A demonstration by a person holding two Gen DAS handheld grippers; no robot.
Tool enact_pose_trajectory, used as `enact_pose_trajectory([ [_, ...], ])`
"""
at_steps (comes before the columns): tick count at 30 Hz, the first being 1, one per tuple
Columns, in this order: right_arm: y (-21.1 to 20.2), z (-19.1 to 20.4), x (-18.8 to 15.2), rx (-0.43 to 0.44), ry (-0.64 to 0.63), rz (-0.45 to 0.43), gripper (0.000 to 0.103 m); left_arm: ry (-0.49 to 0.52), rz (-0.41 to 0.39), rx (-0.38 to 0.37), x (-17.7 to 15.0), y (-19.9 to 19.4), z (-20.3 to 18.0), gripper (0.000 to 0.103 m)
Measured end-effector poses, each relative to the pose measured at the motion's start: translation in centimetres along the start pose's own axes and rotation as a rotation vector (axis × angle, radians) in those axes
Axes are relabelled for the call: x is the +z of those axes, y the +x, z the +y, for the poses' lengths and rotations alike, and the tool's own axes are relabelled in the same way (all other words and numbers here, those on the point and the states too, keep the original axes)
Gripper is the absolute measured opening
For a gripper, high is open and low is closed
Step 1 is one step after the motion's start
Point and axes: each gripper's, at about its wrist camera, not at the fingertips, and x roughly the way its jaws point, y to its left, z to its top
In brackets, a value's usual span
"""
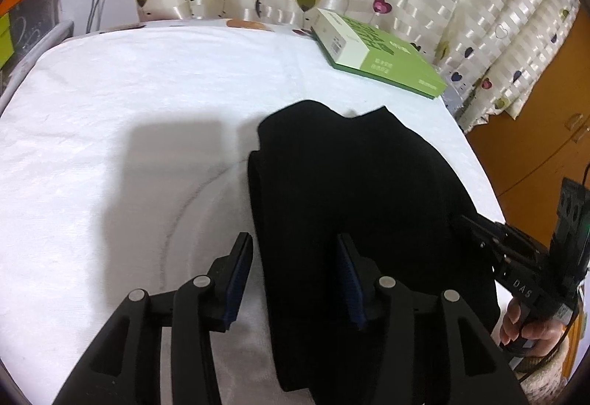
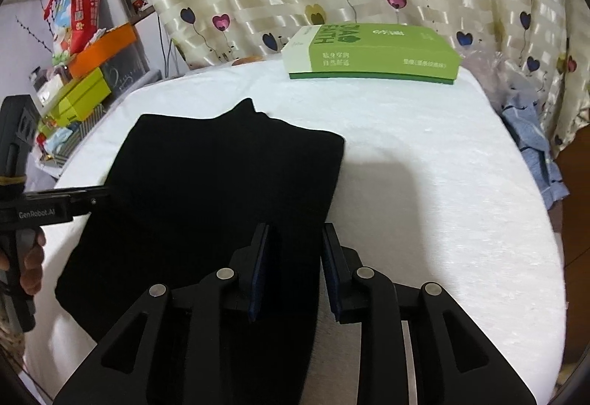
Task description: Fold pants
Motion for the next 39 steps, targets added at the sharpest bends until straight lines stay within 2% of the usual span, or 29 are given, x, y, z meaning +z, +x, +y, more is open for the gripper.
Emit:
enact_pose_trajectory([
  [5, -1.4, 0.6, -0.3, -0.063, -0.039, -0.028, 0.028, 0.022, -0.042, 0.073, -0.8, -0.8, -0.4, 0.053],
  [11, -3.9, 1.0, -1.3, -0.112, -0.042, -0.066, 0.029, -0.009, -0.071, 0.122, -2.1, -2.2, -0.7, 0.053],
  [14, -5.4, 1.3, -2.0, -0.104, -0.035, -0.089, 0.030, 0.016, -0.101, 0.173, -3.1, -3.5, -1.4, 0.053],
  [18, -7.2, 2.2, -3.2, -0.073, -0.025, -0.111, 0.030, 0.002, -0.126, 0.160, -4.6, -5.2, -2.2, 0.053],
  [27, -8.9, 4.9, -7.3, -0.047, -0.040, -0.085, 0.030, 0.047, -0.178, 0.247, -9.7, -7.4, -4.9, 0.053],
  [30, -9.2, 5.4, -8.5, -0.050, -0.036, -0.079, 0.030, 0.053, -0.186, 0.250, -11.3, -7.6, -5.6, 0.053],
  [31, -9.2, 5.5, -8.9, -0.056, -0.033, -0.073, 0.032, 0.051, -0.184, 0.245, -11.7, -7.6, -5.7, 0.053],
  [33, -9.1, 5.8, -9.7, -0.064, -0.028, -0.057, 0.056, 0.062, -0.187, 0.274, -12.8, -7.5, -6.1, 0.053],
  [39, -8.6, 6.3, -11.7, -0.078, -0.023, -0.012, 0.057, 0.077, -0.155, 0.305, -15.6, -6.4, -6.7, 0.053],
])
